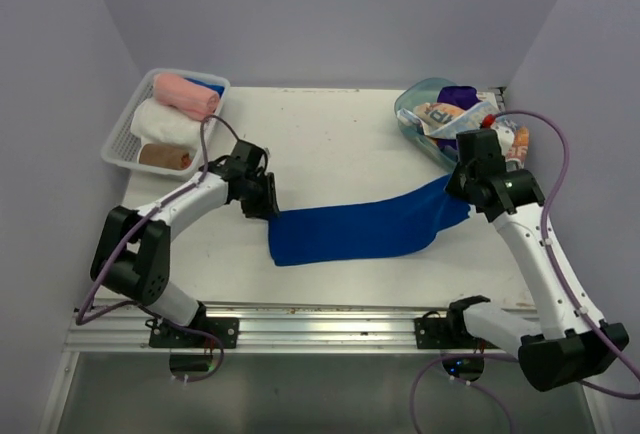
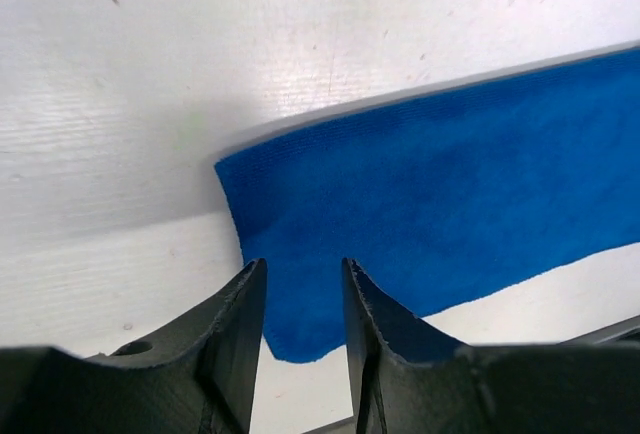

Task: Roll the towels
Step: Fold the towel

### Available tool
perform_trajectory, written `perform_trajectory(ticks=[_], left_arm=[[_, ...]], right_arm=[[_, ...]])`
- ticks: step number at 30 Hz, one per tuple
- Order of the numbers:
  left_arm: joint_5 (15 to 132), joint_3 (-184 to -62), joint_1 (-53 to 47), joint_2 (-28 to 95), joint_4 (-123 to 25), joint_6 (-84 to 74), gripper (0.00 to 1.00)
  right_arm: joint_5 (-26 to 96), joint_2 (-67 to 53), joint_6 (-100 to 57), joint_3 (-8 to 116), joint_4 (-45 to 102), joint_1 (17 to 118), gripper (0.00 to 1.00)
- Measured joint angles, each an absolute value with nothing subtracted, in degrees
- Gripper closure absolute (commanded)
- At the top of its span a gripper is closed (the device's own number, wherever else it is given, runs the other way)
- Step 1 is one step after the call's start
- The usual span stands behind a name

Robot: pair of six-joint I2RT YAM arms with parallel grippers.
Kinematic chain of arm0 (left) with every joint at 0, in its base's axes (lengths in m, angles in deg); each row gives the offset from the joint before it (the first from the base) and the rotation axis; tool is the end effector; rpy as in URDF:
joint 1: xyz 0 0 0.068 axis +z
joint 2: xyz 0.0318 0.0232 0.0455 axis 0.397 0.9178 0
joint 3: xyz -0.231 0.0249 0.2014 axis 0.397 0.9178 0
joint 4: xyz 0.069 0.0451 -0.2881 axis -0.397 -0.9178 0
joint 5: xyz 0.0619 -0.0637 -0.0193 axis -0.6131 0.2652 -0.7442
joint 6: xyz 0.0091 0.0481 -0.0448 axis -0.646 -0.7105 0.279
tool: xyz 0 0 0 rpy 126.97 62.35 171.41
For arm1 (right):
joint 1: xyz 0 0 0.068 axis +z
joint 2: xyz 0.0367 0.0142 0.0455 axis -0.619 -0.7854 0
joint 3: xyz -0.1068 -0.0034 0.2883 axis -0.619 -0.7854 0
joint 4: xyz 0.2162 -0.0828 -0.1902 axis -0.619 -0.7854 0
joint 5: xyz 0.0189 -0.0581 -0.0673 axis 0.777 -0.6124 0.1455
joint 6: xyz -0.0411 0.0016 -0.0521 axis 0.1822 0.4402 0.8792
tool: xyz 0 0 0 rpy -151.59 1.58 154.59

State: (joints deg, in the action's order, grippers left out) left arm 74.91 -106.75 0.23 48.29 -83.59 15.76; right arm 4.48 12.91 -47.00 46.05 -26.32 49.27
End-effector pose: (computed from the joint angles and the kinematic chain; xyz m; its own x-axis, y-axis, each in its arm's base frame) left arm 0.3101 -0.1422 0.1853 -0.9548 -0.1637 -0.2480 -0.0731 0.9383 -0.3381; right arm 0.2328 0.0245 0.3752 -0.5850 0.3910 -0.7105 0.4602 0.8815 0.1062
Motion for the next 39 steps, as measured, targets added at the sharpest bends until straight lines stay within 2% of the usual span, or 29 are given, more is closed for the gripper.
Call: perform_trajectory(ticks=[5,9,21,30,39], left_arm=[[73.97,-107.65,5.43,43.9,-84.99,14.34,0.65],[73.65,-104.74,9.26,45.28,-84.25,13.88,0.69],[78.21,-100.46,7.51,50.04,-81.78,14.43,0.7],[80.36,-100.83,7.47,51.01,-81.04,14.61,0.7],[81.25,-101.05,7.47,51.57,-80.56,15.52,0.71]], right_arm=[[4.18,8.73,-47.98,50.25,-26.95,59.17,1.0],[3.74,4.32,-49.62,52.87,-26.61,66.76,1.0],[2.84,-16.51,-52.66,63.95,-21.88,88.33,1.0],[5.55,-31.4,-52.46,73.02,-19.65,94.43,1.0],[8.31,-37.56,-51.89,78.12,-19.15,96.77,1.0]])
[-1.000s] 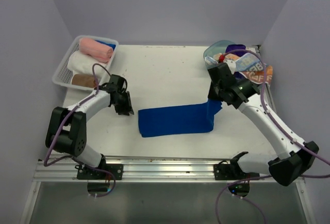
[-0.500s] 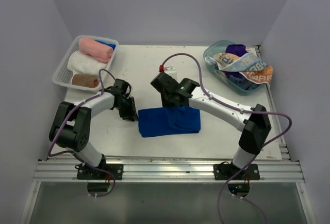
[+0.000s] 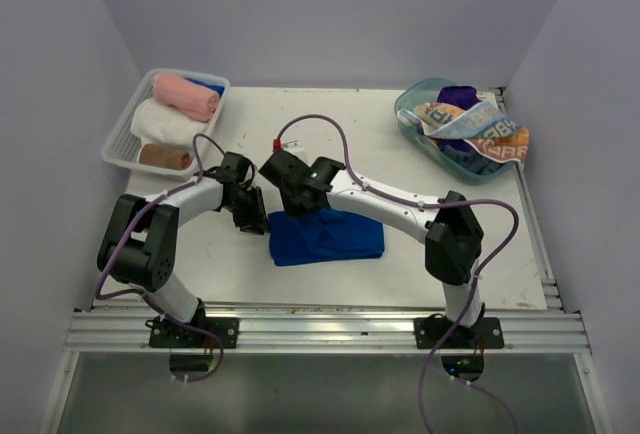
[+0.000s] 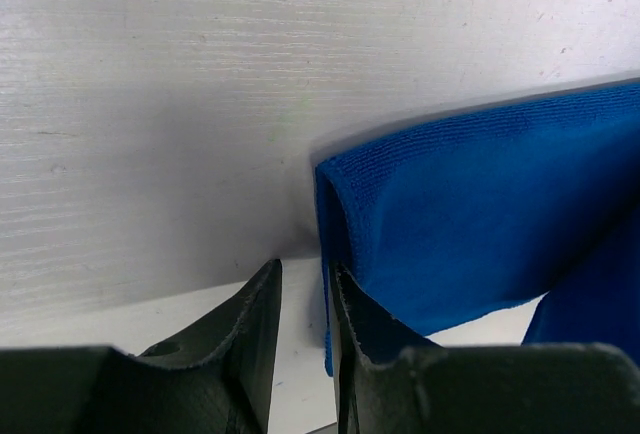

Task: Roll the towels
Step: Fold the towel

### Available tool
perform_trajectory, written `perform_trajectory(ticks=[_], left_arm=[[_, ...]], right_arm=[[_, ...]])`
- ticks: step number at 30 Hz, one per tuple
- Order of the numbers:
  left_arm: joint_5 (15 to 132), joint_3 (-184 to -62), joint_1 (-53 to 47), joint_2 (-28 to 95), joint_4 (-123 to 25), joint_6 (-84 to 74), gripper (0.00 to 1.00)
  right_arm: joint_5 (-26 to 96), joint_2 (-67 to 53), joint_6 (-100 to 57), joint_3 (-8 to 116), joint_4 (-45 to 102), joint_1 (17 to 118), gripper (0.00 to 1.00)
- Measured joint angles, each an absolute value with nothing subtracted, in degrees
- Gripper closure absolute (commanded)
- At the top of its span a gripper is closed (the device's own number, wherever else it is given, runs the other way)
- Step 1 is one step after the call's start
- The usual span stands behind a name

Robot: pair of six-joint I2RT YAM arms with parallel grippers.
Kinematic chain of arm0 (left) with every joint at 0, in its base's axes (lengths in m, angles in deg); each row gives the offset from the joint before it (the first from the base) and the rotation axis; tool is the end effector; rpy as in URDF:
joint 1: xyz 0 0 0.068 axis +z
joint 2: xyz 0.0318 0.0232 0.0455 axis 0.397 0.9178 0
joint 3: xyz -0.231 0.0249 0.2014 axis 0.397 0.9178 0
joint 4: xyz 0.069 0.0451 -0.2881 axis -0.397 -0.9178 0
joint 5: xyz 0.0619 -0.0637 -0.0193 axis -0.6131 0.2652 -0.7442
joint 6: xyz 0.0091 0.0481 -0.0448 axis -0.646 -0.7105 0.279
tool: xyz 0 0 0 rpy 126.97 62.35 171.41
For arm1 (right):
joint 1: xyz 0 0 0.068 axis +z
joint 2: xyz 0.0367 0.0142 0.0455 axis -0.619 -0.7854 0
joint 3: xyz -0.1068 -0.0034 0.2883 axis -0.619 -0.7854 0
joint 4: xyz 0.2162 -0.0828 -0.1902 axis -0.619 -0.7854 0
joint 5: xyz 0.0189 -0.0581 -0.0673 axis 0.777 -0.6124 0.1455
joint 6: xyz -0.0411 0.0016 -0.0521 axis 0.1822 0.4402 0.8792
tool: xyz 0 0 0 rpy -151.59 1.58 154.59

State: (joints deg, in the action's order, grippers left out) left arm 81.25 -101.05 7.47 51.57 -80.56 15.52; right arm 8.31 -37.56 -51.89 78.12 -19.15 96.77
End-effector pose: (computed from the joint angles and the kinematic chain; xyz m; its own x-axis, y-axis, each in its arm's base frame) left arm 0.3083 -0.1030 0.1408 -0.9605 -0.2559 -0.1088 -0.1982 0.9044 -0.3778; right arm 0.2674 0.4038 0.2838 -0.7987 -0.2042 -0.5660 -0.2982 0.9513 0.0776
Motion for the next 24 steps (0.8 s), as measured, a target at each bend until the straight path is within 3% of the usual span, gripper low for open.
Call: perform_trajectory(ticks=[20,21,23,24], left_arm=[[82.28,-101.05,7.47,51.94,-79.83,15.92,0.71],[82.26,-101.05,7.47,51.94,-79.83,15.92,0.71],[82.19,-101.05,7.44,51.94,-79.9,15.92,0.71],[82.06,-101.07,7.47,51.94,-79.94,15.92,0.71]], right_arm=[[10.56,-42.63,-51.5,80.96,-18.8,98.34,0.99],[10.71,-43.09,-51.5,81.2,-18.76,98.36,0.81],[11.17,-44.14,-51.39,82.05,-18.65,98.36,0.64],[11.61,-44.62,-51.26,82.49,-18.63,98.36,0.51]])
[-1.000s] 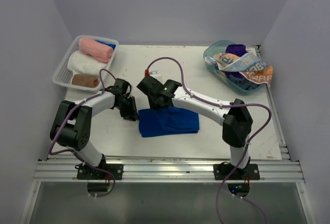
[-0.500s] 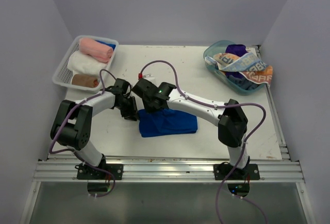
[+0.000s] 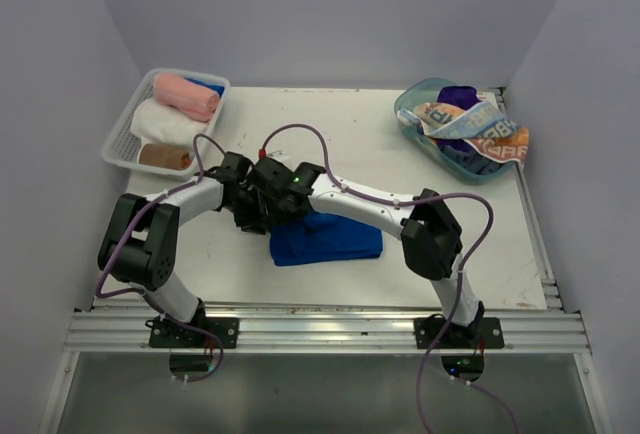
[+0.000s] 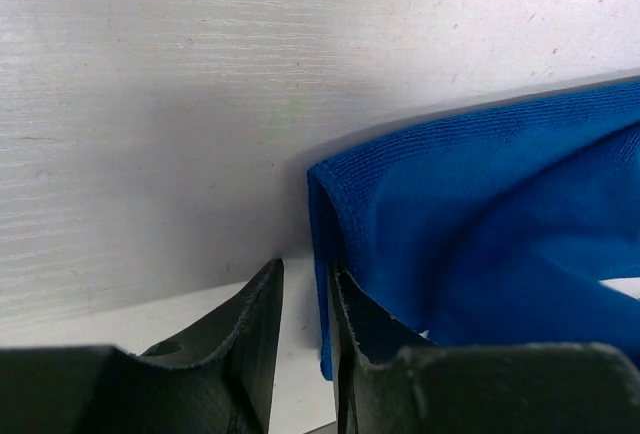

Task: Roll the towels
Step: Fold the towel

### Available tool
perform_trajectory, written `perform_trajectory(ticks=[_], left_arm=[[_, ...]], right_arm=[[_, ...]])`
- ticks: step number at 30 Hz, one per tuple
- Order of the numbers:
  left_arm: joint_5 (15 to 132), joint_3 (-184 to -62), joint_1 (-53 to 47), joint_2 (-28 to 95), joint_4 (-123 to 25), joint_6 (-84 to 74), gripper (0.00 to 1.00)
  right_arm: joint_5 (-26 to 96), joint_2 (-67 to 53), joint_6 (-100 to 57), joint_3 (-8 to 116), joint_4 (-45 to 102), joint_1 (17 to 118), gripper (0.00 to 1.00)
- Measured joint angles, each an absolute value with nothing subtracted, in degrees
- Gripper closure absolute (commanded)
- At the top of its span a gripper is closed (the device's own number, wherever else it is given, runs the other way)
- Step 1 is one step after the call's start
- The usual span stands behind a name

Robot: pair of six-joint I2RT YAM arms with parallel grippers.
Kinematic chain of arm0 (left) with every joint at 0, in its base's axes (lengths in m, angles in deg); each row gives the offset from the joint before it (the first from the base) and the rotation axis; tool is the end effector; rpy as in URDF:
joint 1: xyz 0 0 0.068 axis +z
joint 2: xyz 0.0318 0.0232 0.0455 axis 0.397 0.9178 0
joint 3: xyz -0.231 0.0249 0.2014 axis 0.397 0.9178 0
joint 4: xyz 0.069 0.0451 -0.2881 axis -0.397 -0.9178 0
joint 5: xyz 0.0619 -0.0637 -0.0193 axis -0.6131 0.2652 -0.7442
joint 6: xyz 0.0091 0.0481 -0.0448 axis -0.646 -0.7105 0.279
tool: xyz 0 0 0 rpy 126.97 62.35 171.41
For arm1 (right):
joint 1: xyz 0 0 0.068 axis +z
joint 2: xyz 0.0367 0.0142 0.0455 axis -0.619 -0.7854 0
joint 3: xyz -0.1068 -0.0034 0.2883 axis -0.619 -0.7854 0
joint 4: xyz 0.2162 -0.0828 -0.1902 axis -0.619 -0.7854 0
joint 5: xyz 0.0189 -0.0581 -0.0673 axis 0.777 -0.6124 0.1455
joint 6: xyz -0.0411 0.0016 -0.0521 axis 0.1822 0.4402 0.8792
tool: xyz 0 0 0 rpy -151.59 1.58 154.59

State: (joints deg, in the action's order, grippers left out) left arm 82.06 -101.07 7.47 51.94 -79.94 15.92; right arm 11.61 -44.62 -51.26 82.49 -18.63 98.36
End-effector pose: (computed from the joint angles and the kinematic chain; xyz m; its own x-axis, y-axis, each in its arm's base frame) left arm 0.3096 -0.1041 0.1395 -0.9601 -0.2597 -0.1033 -0.2008 0.8980 -0.3916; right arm 0.2682 0.4379 0.2513 -0.8161 -0.2629 -0.5145 -0.3541 0.9313 0.0858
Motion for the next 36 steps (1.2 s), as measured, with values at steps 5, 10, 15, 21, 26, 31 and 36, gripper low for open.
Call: perform_trajectory(ticks=[5,10,15,21,26,31,36], left_arm=[[79.13,-101.46,7.75,51.01,-81.85,15.52,0.7],[74.7,-102.58,10.72,47.53,-86.0,14.89,0.69],[71.96,-105.55,10.44,43.46,-87.07,14.36,0.67],[69.76,-111.04,1.39,42.94,-87.2,14.41,0.68],[70.32,-112.68,-3.57,46.46,-85.58,14.43,0.68],[68.9,-113.57,-2.78,53.54,-84.66,14.41,0.7],[68.44,-114.97,-0.29,58.7,-83.59,14.43,0.7]], right_arm=[[11.63,-44.69,-49.97,82.99,-18.41,98.47,0.39],[9.42,-38.22,-49.16,78.29,-16.92,97.51,0.54],[10.23,-24.67,-50.41,65.18,-14.21,90.21,0.76],[12.07,-19.68,-52.31,53.18,-11.72,79.76,0.81],[15.63,-22.17,-52.62,51.1,-10.28,76.59,0.82],[17.6,-29.28,-51.43,54.14,-8.97,73.68,0.83],[18.23,-36.14,-50.21,56.15,-8.14,71.24,0.85]])
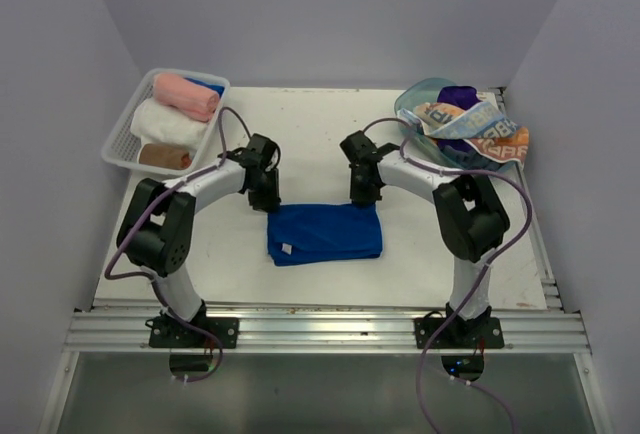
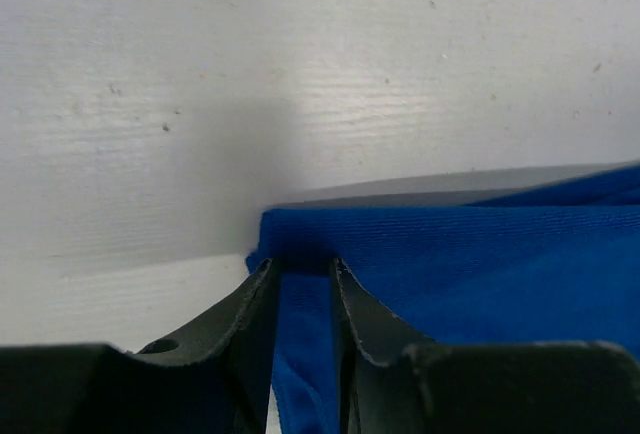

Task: Roll the towels
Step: Fold the towel

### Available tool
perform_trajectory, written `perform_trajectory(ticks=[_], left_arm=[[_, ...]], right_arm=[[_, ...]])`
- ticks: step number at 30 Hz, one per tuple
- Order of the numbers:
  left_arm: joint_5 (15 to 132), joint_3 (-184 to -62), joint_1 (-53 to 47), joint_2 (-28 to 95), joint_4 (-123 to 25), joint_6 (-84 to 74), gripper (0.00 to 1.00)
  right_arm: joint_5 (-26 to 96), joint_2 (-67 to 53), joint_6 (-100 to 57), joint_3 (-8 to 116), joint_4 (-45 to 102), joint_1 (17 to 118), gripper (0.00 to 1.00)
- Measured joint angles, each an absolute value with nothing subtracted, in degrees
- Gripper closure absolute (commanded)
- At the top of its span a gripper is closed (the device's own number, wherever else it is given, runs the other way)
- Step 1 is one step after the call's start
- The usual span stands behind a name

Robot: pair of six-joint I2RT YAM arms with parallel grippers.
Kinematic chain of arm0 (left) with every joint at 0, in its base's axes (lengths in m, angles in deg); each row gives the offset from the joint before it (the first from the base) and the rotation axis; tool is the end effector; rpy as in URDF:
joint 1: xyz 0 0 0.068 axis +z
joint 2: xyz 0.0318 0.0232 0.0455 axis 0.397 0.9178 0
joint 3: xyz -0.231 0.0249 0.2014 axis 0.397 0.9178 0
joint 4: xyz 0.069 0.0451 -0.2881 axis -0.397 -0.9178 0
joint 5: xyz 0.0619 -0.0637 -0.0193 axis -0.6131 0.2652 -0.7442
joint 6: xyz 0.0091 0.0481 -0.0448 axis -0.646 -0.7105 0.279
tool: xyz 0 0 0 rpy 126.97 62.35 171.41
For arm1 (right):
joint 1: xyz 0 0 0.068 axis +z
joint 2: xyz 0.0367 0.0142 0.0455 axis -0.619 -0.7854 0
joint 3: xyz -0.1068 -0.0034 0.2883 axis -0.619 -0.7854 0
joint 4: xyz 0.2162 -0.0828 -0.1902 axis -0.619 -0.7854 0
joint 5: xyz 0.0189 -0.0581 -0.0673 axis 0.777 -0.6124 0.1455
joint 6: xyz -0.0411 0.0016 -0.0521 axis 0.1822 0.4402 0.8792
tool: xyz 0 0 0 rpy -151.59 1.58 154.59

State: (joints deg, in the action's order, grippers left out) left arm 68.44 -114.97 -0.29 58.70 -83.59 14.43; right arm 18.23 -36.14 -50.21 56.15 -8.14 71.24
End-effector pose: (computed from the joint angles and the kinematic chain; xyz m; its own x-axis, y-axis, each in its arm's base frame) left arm 0.3527 -0.1578 0.1673 -0.9498 -0.1436 -0.2780 -0.0806 0.9708 -0.2261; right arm 0.3739 0.2328 0.1733 -0.9262 0.0864 -0.3671 0.0602 0.9948 0.0822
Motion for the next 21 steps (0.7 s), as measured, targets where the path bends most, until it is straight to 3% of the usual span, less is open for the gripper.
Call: perform_trajectory(ticks=[4,7,9,11,16,21], left_arm=[[68.42,-115.3,1.87,58.9,-83.57,14.39,0.71],[68.42,-115.76,2.66,58.65,-83.62,14.39,0.7],[68.44,-115.76,2.53,57.58,-83.94,14.39,0.69],[68.47,-115.76,2.18,55.57,-84.51,14.39,0.69],[69.17,-114.97,-0.99,47.62,-84.8,14.39,0.69],[72.71,-108.9,-4.62,44.08,-83.88,14.41,0.72]], right_arm=[[19.3,-37.6,-49.99,56.41,-8.2,70.21,0.85],[19.3,-37.17,-49.86,56.59,-8.33,70.14,0.78],[19.13,-35.77,-49.97,55.89,-8.07,70.19,0.66],[18.69,-32.03,-49.9,53.7,-8.07,70.21,0.65],[17.49,-21.71,-49.86,49.7,-8.38,70.21,0.7],[17.99,-20.14,-49.77,47.78,-8.22,71.28,0.81]])
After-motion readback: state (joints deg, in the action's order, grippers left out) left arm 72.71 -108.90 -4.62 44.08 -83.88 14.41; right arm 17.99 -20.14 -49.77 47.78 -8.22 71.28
